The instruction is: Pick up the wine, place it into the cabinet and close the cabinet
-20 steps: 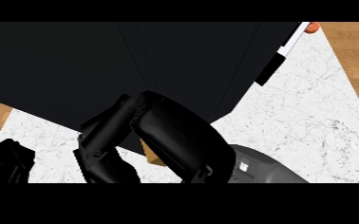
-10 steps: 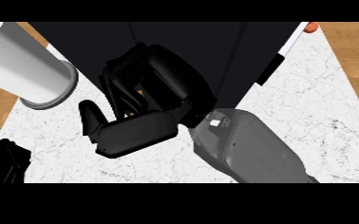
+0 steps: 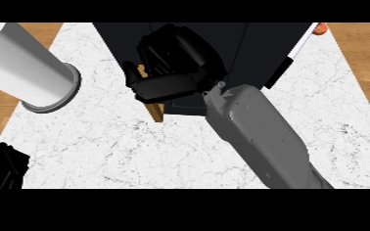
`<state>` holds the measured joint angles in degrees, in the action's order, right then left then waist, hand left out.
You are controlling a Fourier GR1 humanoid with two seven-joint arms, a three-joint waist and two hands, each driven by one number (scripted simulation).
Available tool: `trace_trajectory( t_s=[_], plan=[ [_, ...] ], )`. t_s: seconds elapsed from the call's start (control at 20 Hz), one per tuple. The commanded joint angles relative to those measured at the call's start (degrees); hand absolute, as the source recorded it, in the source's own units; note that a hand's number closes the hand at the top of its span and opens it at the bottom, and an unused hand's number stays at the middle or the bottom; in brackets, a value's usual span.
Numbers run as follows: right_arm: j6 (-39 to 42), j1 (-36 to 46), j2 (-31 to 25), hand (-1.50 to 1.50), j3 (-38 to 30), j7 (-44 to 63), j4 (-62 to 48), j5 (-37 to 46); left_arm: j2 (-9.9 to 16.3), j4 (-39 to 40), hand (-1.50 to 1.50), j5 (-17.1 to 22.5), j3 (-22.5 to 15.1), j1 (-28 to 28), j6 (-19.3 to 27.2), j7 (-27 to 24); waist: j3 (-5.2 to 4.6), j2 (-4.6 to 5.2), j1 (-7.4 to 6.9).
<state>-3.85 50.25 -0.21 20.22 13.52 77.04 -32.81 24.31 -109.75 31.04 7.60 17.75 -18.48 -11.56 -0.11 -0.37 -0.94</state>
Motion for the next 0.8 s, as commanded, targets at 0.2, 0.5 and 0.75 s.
trace_trajectory(
  t_s=[0.2,0.5,0.75],
  plan=[
    [7.4,2.3,-4.8,1.50,-7.7,-5.5,-11.6,0.5,-0.9,2.7,1.50,-1.1,0.0,-3.3,-0.4,0.4,0.08,0.84,0.12],
    [9.8,4.5,-5.8,1.50,-9.0,-8.0,-16.8,1.4,-1.2,1.8,1.50,-1.9,-0.3,-3.0,0.0,0.9,0.07,1.23,-0.78],
    [11.1,3.3,-6.4,1.50,-8.4,-7.0,-15.7,0.9,-1.8,3.7,1.50,-2.4,-0.4,-4.2,-0.1,0.4,0.04,0.93,0.44]
  ],
)
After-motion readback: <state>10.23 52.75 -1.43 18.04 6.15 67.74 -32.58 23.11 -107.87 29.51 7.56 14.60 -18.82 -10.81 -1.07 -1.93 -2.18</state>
